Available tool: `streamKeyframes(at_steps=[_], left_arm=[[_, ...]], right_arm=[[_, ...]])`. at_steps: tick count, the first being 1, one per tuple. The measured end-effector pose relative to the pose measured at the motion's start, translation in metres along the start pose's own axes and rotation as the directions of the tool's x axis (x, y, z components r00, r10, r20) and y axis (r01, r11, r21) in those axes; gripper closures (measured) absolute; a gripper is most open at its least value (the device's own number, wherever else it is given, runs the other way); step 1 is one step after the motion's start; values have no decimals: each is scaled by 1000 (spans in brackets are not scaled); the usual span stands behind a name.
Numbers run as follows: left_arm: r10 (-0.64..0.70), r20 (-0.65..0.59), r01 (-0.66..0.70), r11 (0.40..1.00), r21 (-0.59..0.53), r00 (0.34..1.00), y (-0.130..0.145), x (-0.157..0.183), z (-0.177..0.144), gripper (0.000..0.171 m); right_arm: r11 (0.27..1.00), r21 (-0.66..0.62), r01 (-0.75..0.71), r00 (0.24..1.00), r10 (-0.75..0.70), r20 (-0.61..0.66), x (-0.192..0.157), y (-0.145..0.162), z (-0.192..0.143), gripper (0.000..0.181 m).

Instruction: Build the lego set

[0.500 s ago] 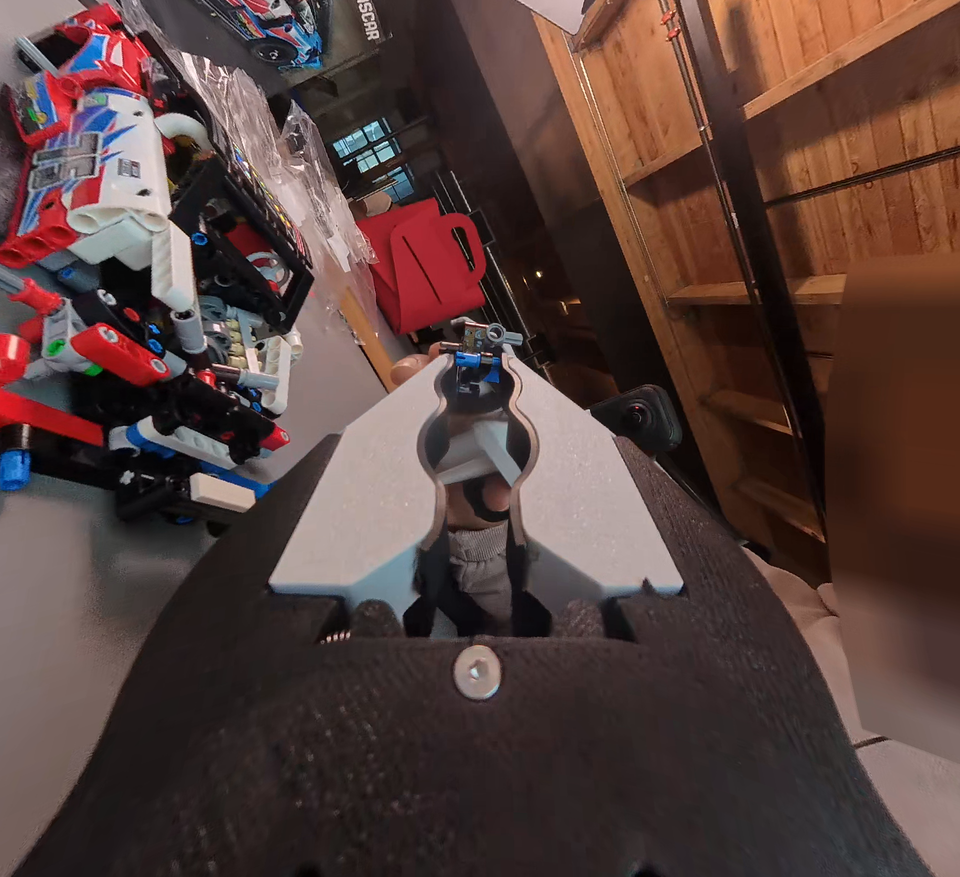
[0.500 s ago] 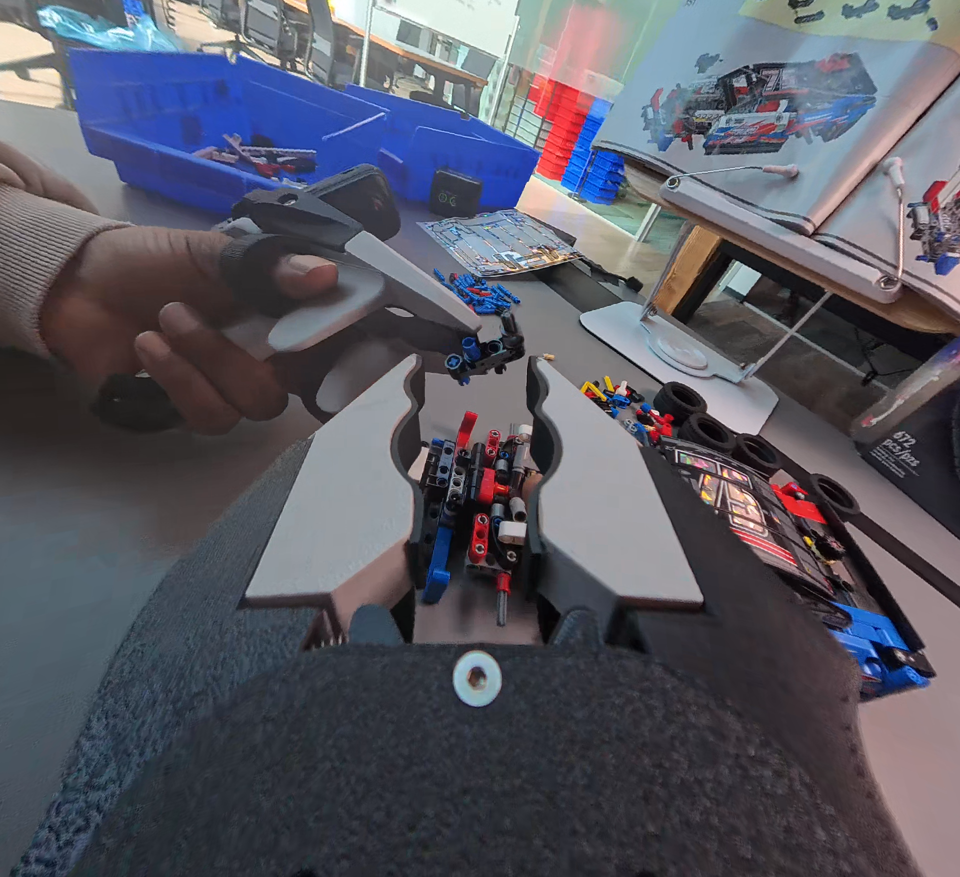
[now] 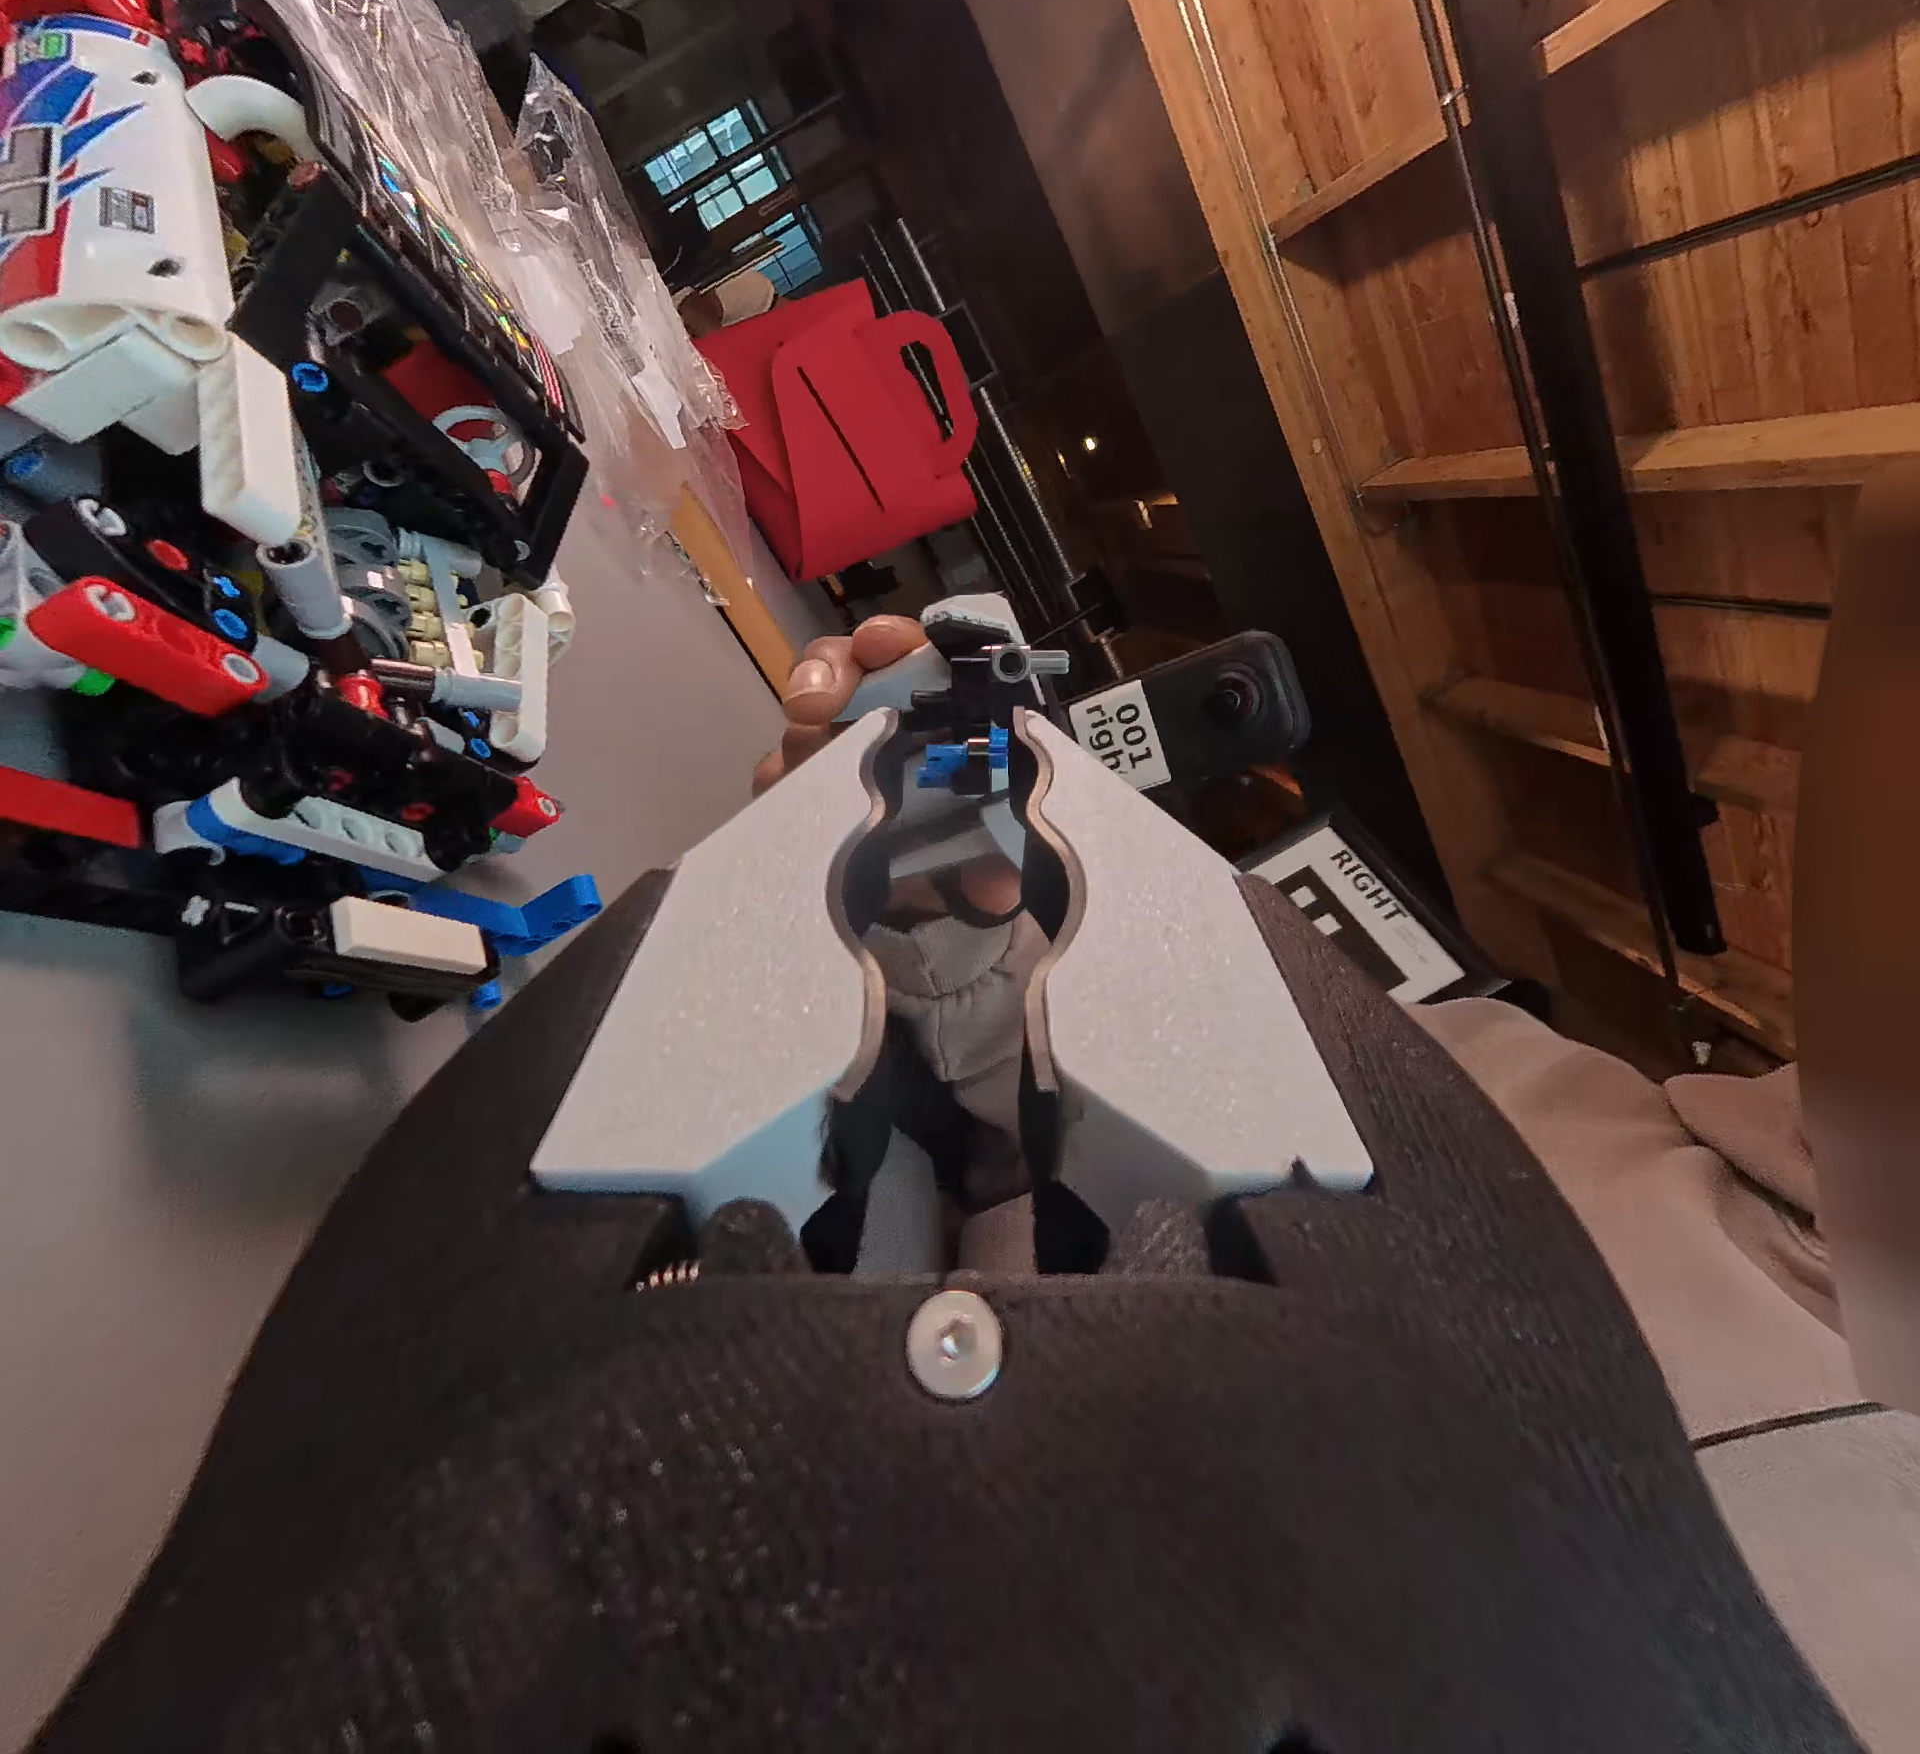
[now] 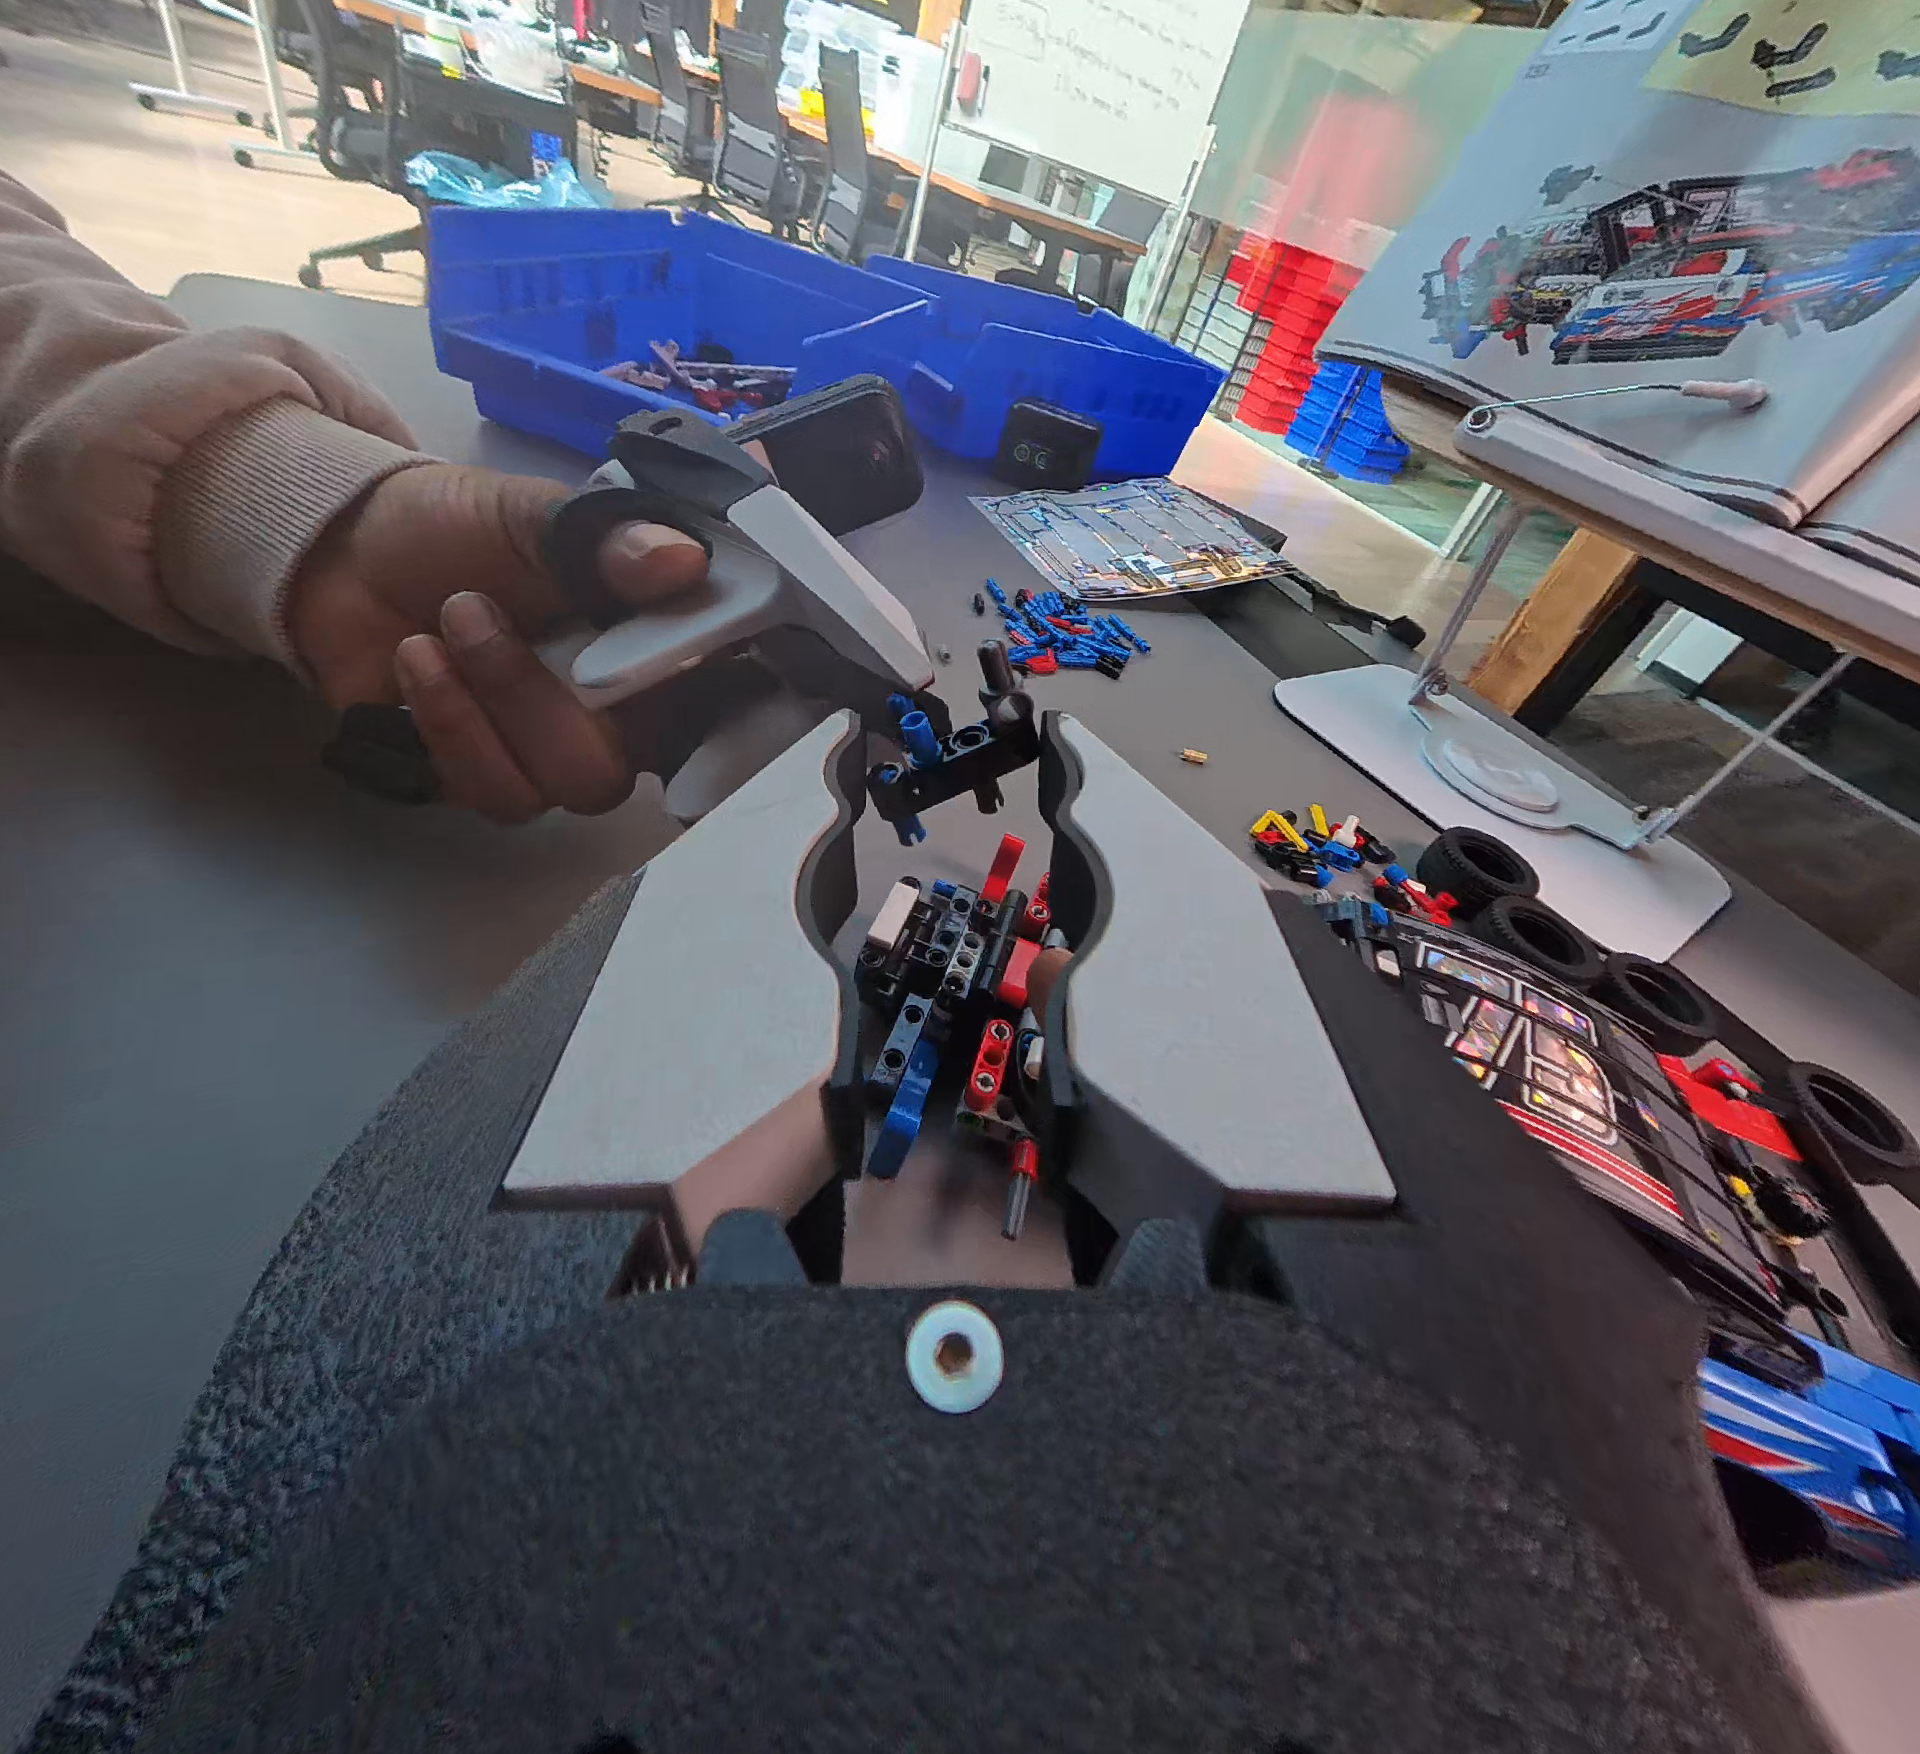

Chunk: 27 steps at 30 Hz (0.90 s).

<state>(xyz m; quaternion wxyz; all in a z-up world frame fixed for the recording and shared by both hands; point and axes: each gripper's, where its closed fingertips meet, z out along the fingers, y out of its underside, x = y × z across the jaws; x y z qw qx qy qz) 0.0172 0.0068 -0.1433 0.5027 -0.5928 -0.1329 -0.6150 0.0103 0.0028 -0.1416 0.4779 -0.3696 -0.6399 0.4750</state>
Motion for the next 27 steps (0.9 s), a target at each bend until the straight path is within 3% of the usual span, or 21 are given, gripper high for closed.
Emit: streamKeyframes(at_steps=[7, 16, 21, 27], left_arm=[[195, 49, -187, 973, -133, 980, 5, 3, -3, 148], [209, 40, -195, 955, -223, 977, 19, 2, -2, 145], [248, 69, -224, 942, -249, 966, 23, -5, -2, 143], [236, 118, -213, 960, -181, 965, 15, -14, -2, 134]], right_arm=[[997, 20, -76, 991, 74, 108, -3, -2, -11, 151], [998, -18, -56, 977, 59, 207, -18, 6, -11, 151], [999, -33, -40, 990, 45, 134, -10, 9, -5, 151], [994, -98, 45, 995, -52, -80, 7, 15, 10, 151]])
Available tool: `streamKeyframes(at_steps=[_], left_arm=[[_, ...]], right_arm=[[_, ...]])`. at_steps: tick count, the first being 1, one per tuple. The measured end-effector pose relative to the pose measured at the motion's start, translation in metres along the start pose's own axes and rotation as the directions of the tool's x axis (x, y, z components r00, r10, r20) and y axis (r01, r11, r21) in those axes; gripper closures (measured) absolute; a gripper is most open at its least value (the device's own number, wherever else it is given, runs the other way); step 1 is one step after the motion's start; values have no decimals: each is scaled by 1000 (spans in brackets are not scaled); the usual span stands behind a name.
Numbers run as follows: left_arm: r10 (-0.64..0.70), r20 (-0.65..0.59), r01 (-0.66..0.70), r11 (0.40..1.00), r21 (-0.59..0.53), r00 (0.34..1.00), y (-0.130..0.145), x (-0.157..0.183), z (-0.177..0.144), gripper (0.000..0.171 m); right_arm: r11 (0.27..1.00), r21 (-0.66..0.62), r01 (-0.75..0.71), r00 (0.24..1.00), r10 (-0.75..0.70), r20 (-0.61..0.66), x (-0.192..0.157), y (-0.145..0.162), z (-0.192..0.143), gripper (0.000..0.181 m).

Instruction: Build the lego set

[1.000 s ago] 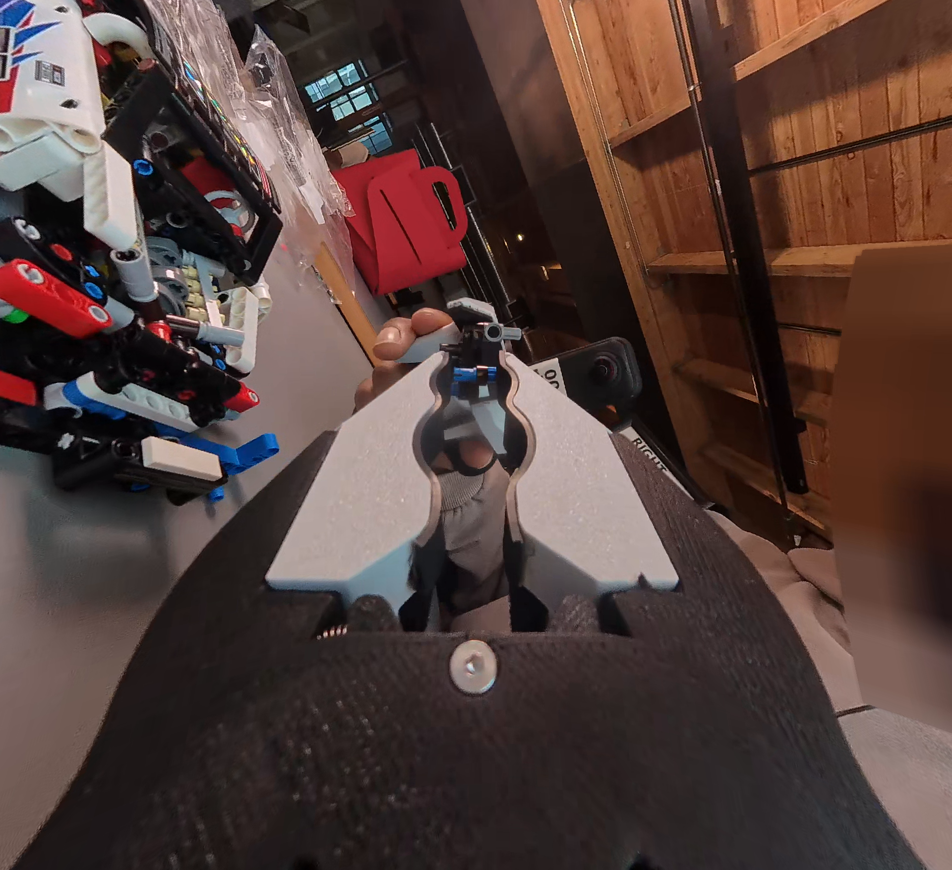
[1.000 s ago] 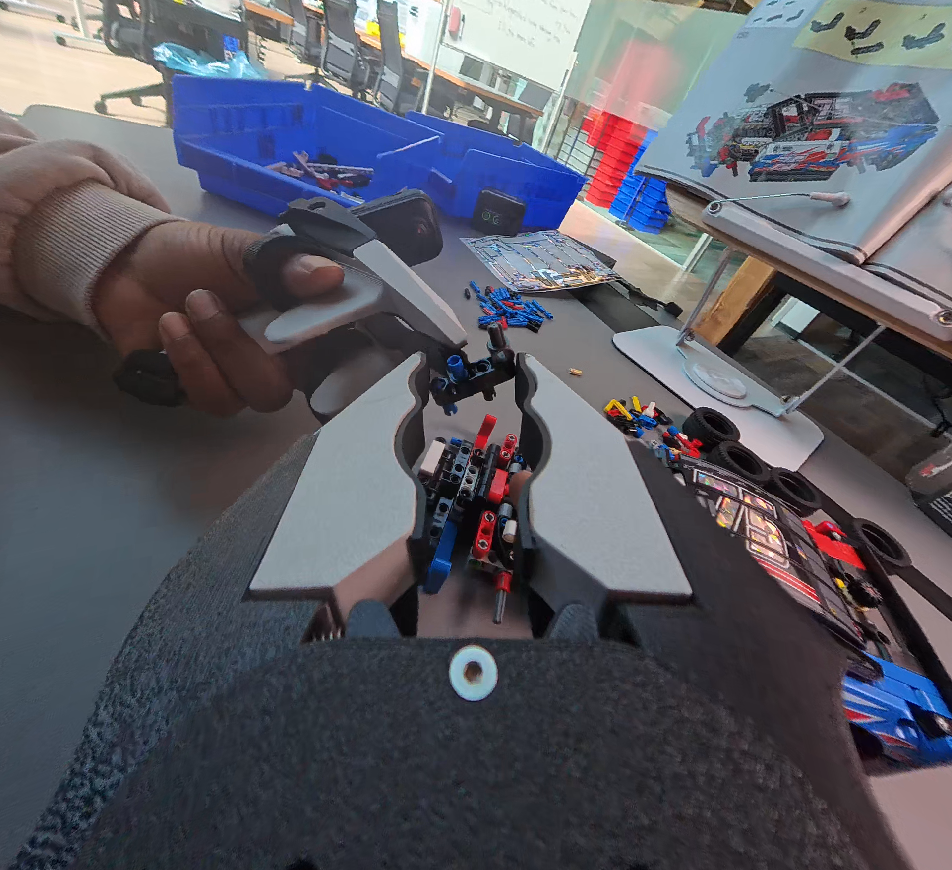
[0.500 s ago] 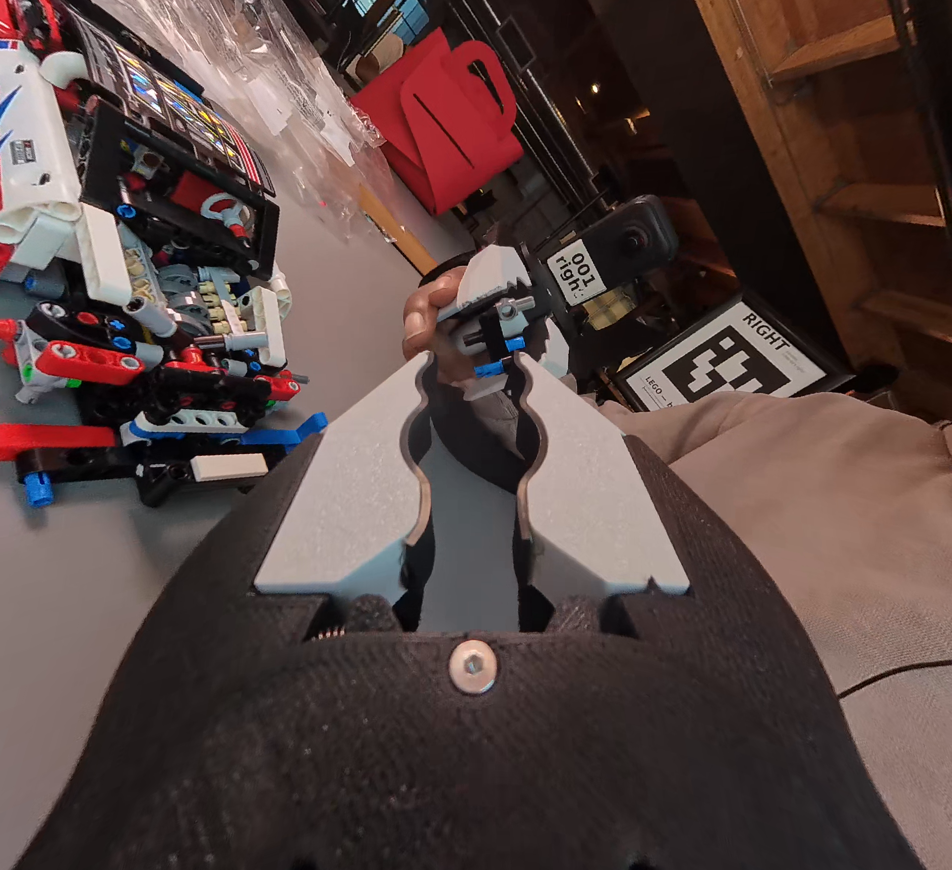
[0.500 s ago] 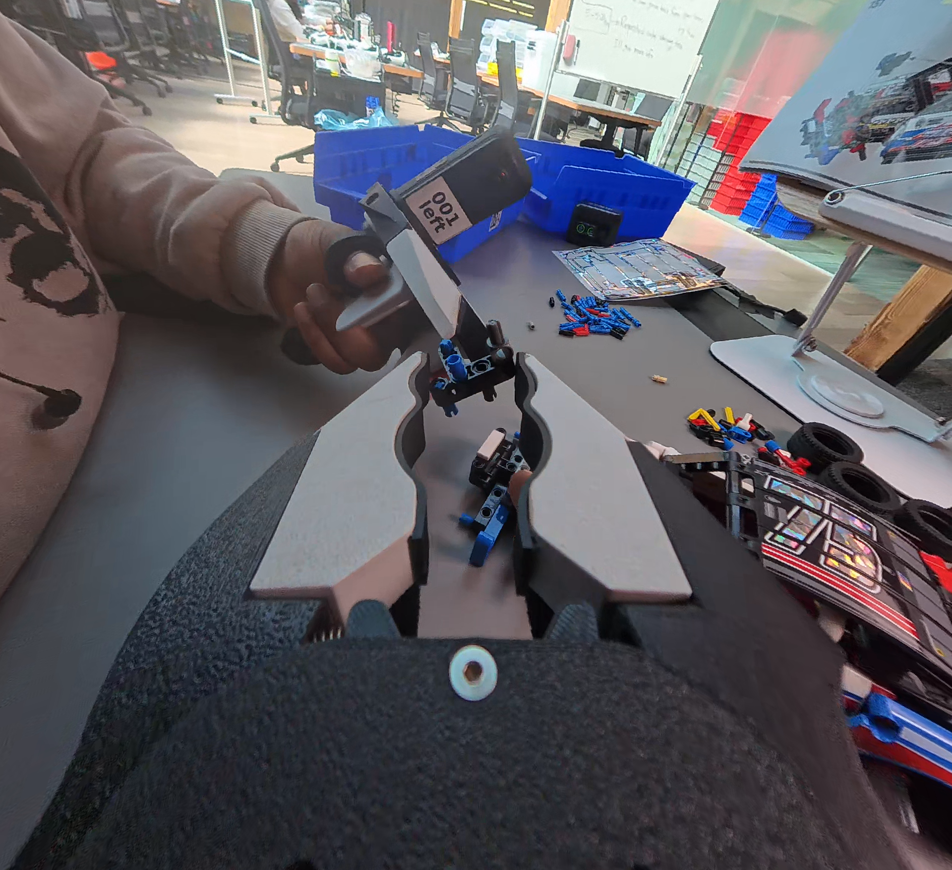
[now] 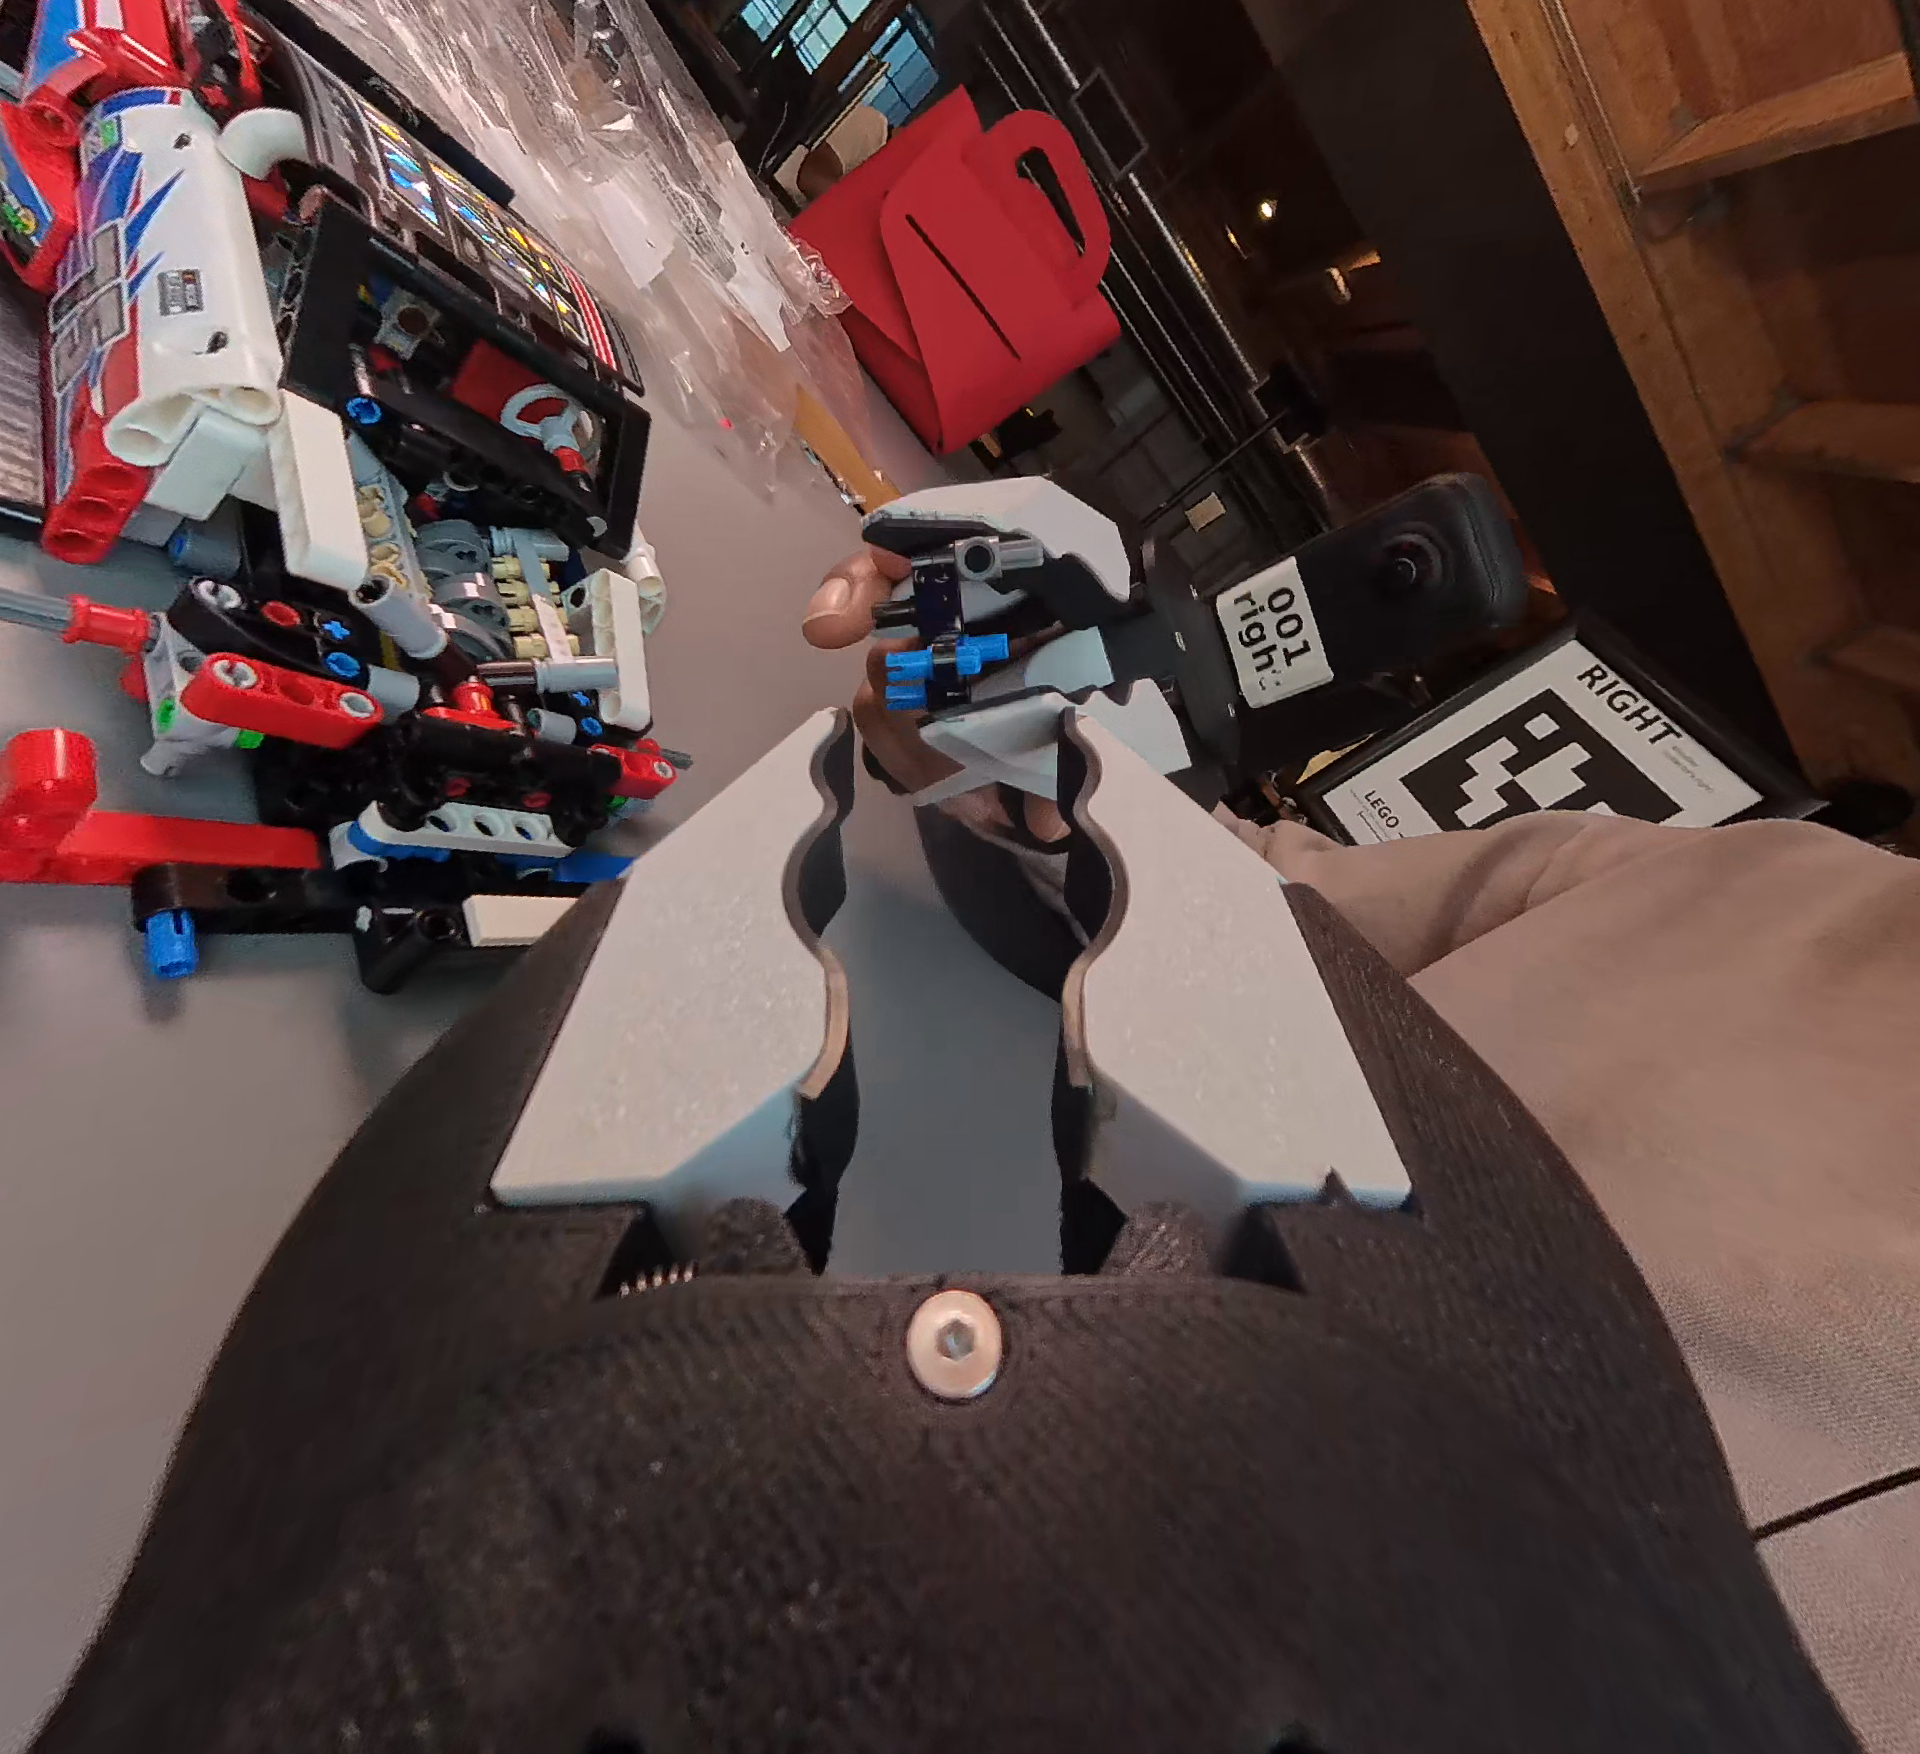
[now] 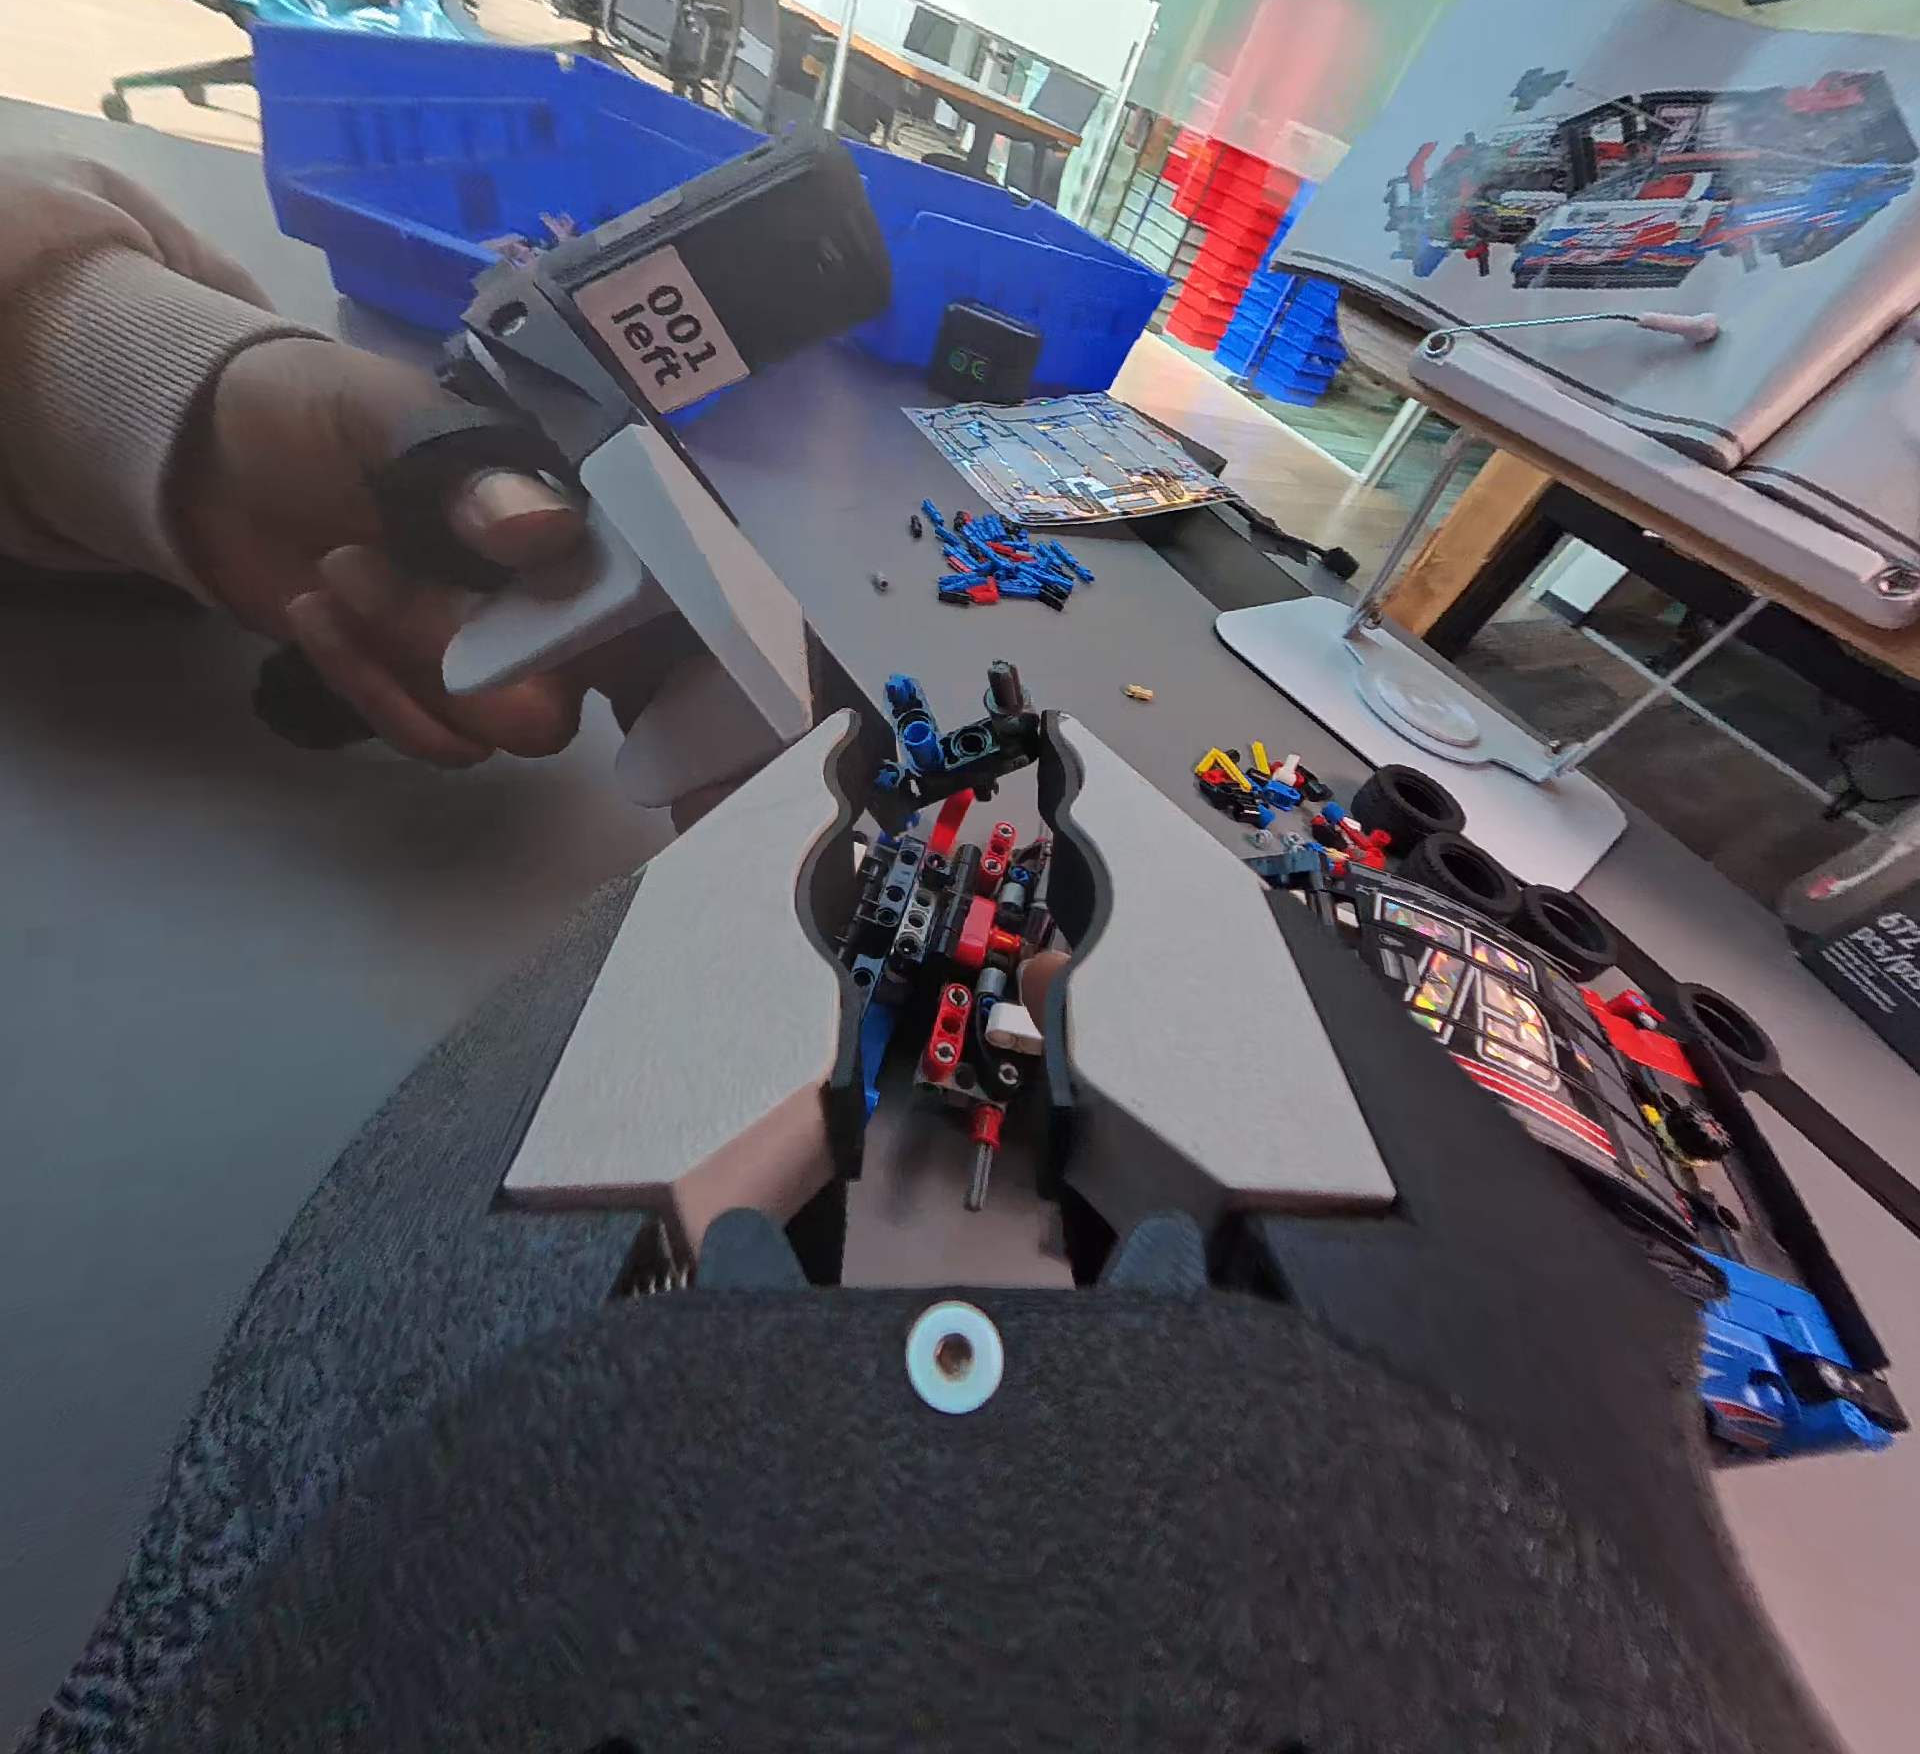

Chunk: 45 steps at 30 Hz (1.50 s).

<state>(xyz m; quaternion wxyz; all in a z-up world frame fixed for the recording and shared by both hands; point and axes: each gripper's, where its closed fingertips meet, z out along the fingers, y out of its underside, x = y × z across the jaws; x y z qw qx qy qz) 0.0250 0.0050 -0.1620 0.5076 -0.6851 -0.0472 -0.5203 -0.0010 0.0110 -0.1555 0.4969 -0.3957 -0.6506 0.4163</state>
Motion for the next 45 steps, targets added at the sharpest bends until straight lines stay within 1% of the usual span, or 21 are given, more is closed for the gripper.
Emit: streamKeyframes(at_steps=[4, 6, 9, 14, 19, 22, 23, 25, 27, 30, 33, 38, 39, 40, 41, 43, 45], left_arm=[[-9, 1, 9, 999, 52, 1000, -8, -2, -2, 134], [-22, -27, 24, 997, 71, 999, -11, 1, -2, 134], [-36, -20, 37, 998, 60, 999, -9, -2, -1, 135], [-69, -32, 71, 995, 70, 997, -12, -5, -4, 146], [-40, -40, 41, 999, 25, 998, -10, -3, -6, 149], [-52, -95, 49, 998, -28, 994, -8, 4, -9, 151], [-60, -110, 56, 997, -45, 992, -8, 5, -11, 156], [-83, -142, 76, 996, -51, 986, -12, 5, -16, 163], [-86, -157, 80, 996, -45, 984, -17, 4, -21, 164], [-83, -171, 77, 996, -44, 982, -22, 5, -25, 164], [-90, -181, 81, 995, -57, 979, -22, 6, -27, 165], [-155, -165, 146, 987, -64, 974, -21, 0, -26, 165], [-171, -149, 164, 985, -57, 974, -21, -3, -26, 165], [-178, -132, 173, 984, -46, 975, -22, -6, -25, 165], [-176, -116, 173, 984, -36, 977, -22, -9, -25, 164], [-156, -96, 154, 988, -20, 983, -24, -13, -26, 161], [-119, -68, 118, 993, -15, 991, -26, -16, -27, 157]], right_arm=[[998, -40, 44, 993, -48, -112, 6, 2, 6, 151], [996, -64, 63, 988, -71, -138, 7, 4, 8, 151], [990, -77, 119, 977, -131, -169, 4, 2, 11, 150], [980, -96, 172, 961, -188, -203, 3, 1, 13, 150], [985, -81, 152, 970, -164, -178, 1, 1, 12, 149], [986, -42, 159, 978, -163, -128, -3, -4, 10, 148], [987, -33, 159, 982, -161, -98, -6, -5, 9, 148], [990, 2, 138, 990, -138, -41, -9, -8, 5, 151], [994, 20, 105, 994, -105, 5, -12, -8, 2, 154], [995, 46, 92, 995, -94, 31, -12, -10, -2, 166], [996, 70, 47, 996, -53, 74, -14, -13, -5, 175], [998, 58, -4, 994, -2, 112, -16, -10, -5, 176], [999, 41, -28, 993, 23, 116, -15, -8, -4, 176], [996, 17, -85, 989, 82, 123, -14, -4, -3, 176], [984, -7, -178, 974, 177, 143, -13, -1, -1, 176], [918, -44, -395, 899, 396, 187, -8, 3, 0, 176], [830, -42, -556, 806, 551, 218, 0, 3, -2, 176]])
